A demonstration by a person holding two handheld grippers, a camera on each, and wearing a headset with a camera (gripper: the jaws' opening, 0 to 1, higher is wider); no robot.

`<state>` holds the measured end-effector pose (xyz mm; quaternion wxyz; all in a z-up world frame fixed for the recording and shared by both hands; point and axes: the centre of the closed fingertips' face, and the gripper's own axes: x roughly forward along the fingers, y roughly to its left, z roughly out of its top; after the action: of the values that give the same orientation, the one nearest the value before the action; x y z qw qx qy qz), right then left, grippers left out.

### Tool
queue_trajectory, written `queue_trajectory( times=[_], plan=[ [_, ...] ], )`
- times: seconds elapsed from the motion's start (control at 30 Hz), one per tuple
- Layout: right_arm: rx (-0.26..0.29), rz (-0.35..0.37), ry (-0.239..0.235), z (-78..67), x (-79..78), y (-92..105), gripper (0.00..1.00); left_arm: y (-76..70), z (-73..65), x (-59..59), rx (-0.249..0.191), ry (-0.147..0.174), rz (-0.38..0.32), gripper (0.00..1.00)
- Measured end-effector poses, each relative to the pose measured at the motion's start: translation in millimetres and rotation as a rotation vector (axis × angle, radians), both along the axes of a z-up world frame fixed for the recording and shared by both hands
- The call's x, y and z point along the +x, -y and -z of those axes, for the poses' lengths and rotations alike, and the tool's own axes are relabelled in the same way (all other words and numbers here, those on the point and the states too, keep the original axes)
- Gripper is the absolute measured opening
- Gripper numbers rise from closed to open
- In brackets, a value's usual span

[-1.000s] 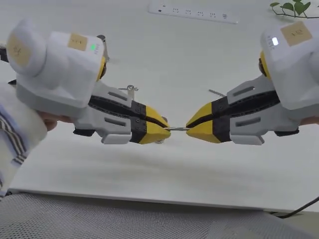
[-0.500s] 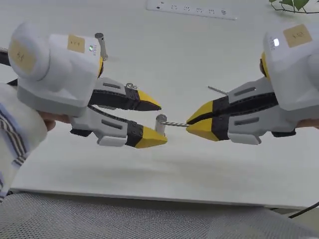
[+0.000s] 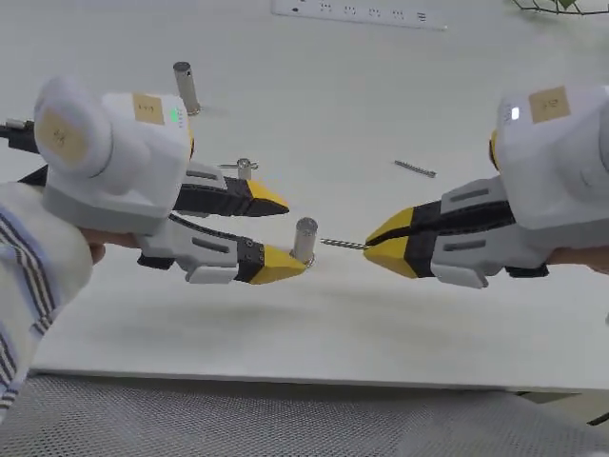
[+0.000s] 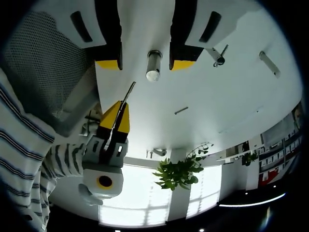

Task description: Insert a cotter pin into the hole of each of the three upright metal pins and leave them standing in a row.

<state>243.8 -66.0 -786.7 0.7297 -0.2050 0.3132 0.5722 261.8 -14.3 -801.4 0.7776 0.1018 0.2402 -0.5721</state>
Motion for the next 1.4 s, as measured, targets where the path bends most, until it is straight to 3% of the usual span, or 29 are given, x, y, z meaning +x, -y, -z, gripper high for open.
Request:
queue_trajectory(
  times=[0.17, 0.37, 0.57, 0.8, 0.93, 1.4],
  plan=[
    [0.022, 0.077, 0.017, 1.6, 7.5, -1.8, 0.04, 3.0, 8.4, 1.3, 0.013, -0.012, 0.004, 0.37],
    [0.049, 0.121, 0.025, 2.9, 9.8, -5.5, 0.04, 6.9, 17.4, 3.6, 0.031, -0.021, 0.008, 0.35],
    [0.109, 0.169, 0.021, -0.1, 11.0, -8.4, 0.04, 9.4, 24.6, 5.9, 0.041, -0.028, 0.014, 0.30],
    [0.182, 0.182, 0.044, -3.4, 8.9, -11.6, 0.03, 11.6, 32.7, 7.4, 0.051, -0.038, 0.018, 0.22],
    [0.196, 0.195, 0.048, -1.7, 9.7, -11.9, 0.03, 13.1, 33.5, 8.3, 0.044, -0.044, 0.008, 0.15],
    [0.281, 0.226, 0.045, -0.7, 14.9, -13.7, 0.03, 13.3, 33.9, 12.6, 0.034, -0.067, -0.030, 0.12]
  ],
)
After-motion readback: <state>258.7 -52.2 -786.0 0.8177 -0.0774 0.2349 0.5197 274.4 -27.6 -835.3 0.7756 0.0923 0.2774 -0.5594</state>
